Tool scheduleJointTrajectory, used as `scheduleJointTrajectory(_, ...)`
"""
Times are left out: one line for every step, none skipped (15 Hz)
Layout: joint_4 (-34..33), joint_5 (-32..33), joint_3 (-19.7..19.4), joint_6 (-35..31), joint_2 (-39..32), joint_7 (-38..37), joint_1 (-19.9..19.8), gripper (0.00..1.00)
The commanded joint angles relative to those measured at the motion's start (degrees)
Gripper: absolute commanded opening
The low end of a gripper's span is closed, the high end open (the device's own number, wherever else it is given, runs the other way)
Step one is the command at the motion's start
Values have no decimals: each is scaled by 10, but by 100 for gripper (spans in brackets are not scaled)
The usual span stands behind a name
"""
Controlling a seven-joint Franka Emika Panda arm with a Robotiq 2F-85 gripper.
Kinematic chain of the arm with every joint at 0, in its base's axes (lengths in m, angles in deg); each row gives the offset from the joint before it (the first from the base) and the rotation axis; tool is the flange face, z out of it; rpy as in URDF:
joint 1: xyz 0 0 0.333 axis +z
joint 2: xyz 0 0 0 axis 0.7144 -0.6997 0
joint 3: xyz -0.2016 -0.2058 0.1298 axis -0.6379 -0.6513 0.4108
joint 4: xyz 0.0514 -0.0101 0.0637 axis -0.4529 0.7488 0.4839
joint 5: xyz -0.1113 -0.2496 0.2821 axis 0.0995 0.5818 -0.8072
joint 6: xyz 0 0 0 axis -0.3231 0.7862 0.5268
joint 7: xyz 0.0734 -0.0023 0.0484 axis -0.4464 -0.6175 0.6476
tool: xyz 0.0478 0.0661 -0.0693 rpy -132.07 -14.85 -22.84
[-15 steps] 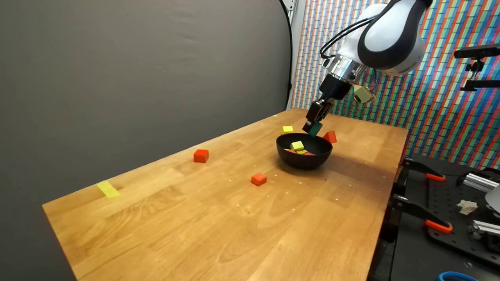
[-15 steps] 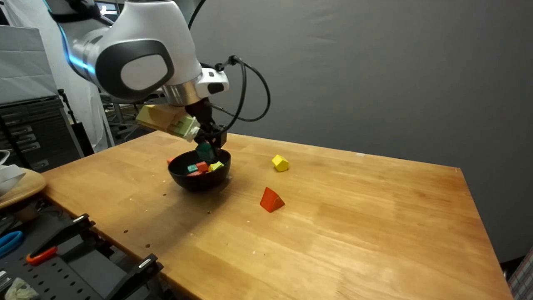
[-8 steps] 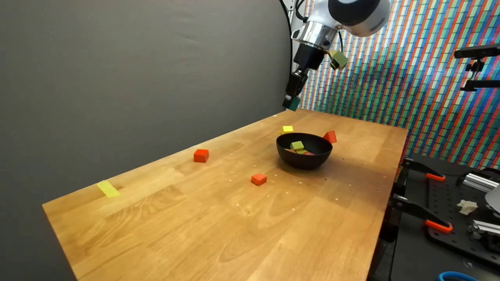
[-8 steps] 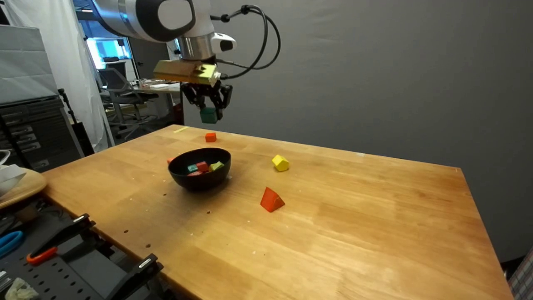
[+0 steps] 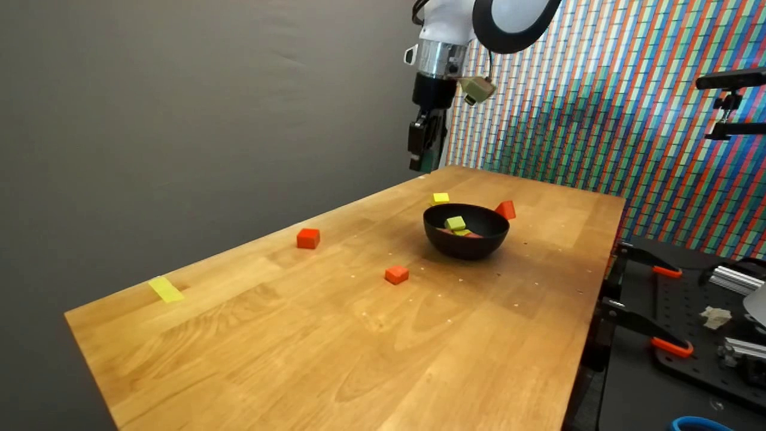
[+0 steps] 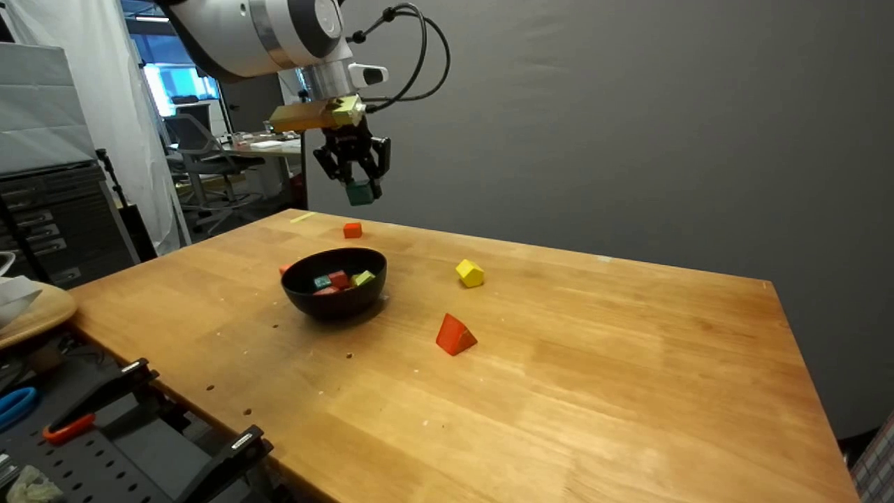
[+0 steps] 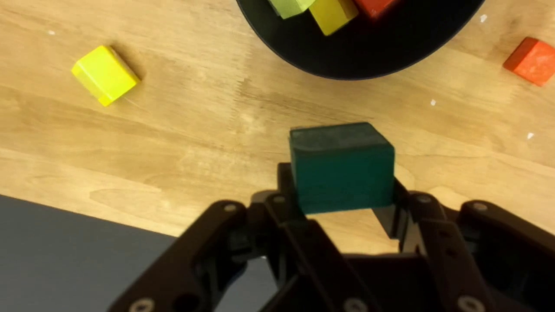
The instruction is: Remove all the contents from the black bowl.
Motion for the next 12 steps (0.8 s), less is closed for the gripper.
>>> scheduleJointTrajectory(-134,59,-52,63,-142,-43,86,23)
scheduleJointTrajectory(-159,6,-125,54,-150,-5,162,23)
scheduleJointTrajectory(-186,-16,-153,50,-173,13,195,23)
scheduleJointTrajectory(-215,-51,-196,45,-194,35,238,23)
scheduleJointTrajectory(-245,-86,-232,42,-217,58,277,23)
scheduleJointTrajectory(-276,-112,-250,46,-241,77,298,23)
scheduleJointTrajectory(-307,-135,-267,50,-264,91,319,22)
scheduleJointTrajectory(-337,-155,-280,55,-286,103,335,22)
scheduleJointTrajectory(-367,-172,-292,62,-306,111,350,31)
scheduleJointTrajectory(-395,-184,-301,71,-325,119,360,59)
scheduleJointTrajectory(-423,-192,-311,94,-337,122,372,73)
scheduleJointTrajectory(-453,-199,-316,125,-348,131,379,78)
